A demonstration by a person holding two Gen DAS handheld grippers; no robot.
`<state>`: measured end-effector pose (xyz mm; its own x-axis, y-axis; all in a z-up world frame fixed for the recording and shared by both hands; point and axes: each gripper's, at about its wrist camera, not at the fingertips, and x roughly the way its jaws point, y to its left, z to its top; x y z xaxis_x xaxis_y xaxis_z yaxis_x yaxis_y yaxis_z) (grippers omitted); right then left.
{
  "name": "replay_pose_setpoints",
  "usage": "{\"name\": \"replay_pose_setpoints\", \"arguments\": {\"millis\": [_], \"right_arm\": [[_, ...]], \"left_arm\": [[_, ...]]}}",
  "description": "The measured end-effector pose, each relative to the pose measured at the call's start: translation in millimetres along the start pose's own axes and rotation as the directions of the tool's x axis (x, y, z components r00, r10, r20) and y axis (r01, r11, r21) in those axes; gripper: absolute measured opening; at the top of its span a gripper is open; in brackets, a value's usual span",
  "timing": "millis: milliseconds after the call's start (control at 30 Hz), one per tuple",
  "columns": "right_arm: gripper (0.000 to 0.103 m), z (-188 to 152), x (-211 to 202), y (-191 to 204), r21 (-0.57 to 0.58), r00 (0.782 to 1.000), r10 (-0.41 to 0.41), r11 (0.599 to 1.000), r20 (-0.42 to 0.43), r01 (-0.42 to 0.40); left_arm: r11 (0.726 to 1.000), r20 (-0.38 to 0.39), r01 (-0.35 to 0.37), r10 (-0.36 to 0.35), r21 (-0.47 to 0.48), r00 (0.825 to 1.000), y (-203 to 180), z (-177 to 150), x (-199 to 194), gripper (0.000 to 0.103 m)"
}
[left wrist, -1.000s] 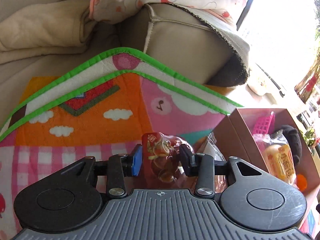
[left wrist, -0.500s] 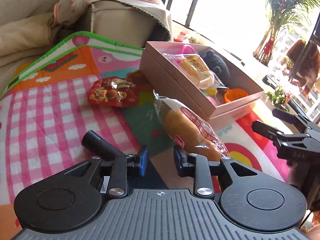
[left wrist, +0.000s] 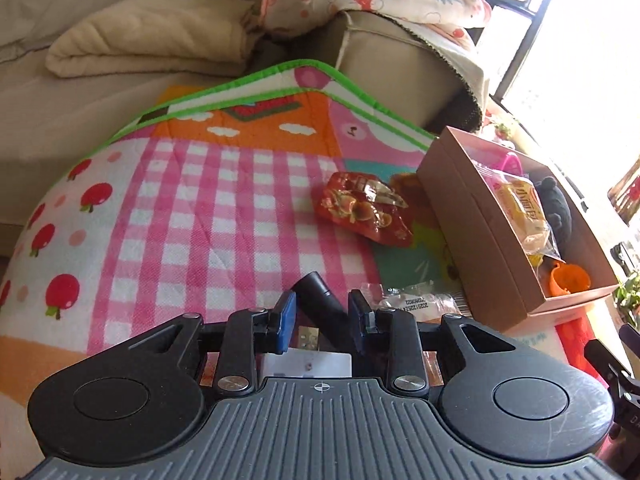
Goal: Organize objects
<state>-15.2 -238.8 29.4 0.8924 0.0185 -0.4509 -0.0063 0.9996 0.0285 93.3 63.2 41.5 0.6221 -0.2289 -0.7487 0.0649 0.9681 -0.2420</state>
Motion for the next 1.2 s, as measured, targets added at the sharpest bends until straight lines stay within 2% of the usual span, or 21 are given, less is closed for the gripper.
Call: {"name": "replay_pose_setpoints", "arguments": {"millis": [133,233,300,400,500,600,733,833,933,1067,1133,1167,1200], "right_arm": [[0.103,0,0,1,-0.002,1.0,-0.001,1.0,-0.003,0.001],[0.103,1,1,2,-0.008,1.0,-0.008,1.0,-0.009,0.008],[0.103,2,4,6,-0.028,0.999,-0.022,0.999,-0.038,0.021],[0.103,2,5,13,-0.034,0.993,0.037,0.999,-0.109,-0.041],[0.103,3,0,25,-0.032,0.981,0.113,0.992,-0.16,-0.119],[0.103,11,-6,42,-0.037,0.966,0.184,0.98,-0.18,-0.194],[0.103,23,-7,69,-0.069,0.938,0.277,0.953,-0.207,-0.297],[0.103,29,6,91,-0.087,0.922,0.299,0.941,-0.245,-0.328],[0.103,30,28,113,-0.11,0.912,0.283,0.938,-0.297,-0.327],[0.09,25,49,138,-0.158,0.896,0.261,0.929,-0.358,-0.334],[0.077,21,50,145,-0.182,0.888,0.261,0.92,-0.379,-0.348],[0.063,19,48,147,-0.2,0.888,0.245,0.918,-0.39,-0.341],[0.058,17,45,147,-0.216,0.89,0.235,0.917,-0.39,-0.336]], "left_arm": [[0.999,-0.017,0.018,-0.017,0.046,1.0,-22,-3,21,0.032],[0.988,0.026,-0.037,0.034,0.151,0.999,-40,-8,25,0.025],[0.986,0.041,-0.037,0.031,0.165,0.999,-41,-14,21,0.024],[0.987,0.037,-0.005,-0.001,0.162,0.999,-35,-26,8,0.024],[0.978,0.018,0.052,-0.057,0.204,0.998,-34,-48,-12,0.024],[0.954,-0.003,0.093,-0.096,0.284,0.995,-36,-75,-36,0.024],[0.946,-0.004,0.116,-0.121,0.303,0.993,-27,-103,-62,0.024],[0.941,0.021,0.103,-0.116,0.322,0.993,-25,-117,-72,0.024],[0.941,0.042,0.095,-0.114,0.324,0.993,-25,-124,-75,0.024],[0.948,0.048,0.098,-0.118,0.304,0.992,-22,-125,-76,0.024],[0.947,0.048,0.095,-0.115,0.307,0.992,-22,-126,-77,0.024],[0.947,0.048,0.093,-0.113,0.307,0.992,-22,-127,-77,0.024],[0.949,0.048,0.091,-0.111,0.303,0.993,-22,-128,-78,0.024]]}}
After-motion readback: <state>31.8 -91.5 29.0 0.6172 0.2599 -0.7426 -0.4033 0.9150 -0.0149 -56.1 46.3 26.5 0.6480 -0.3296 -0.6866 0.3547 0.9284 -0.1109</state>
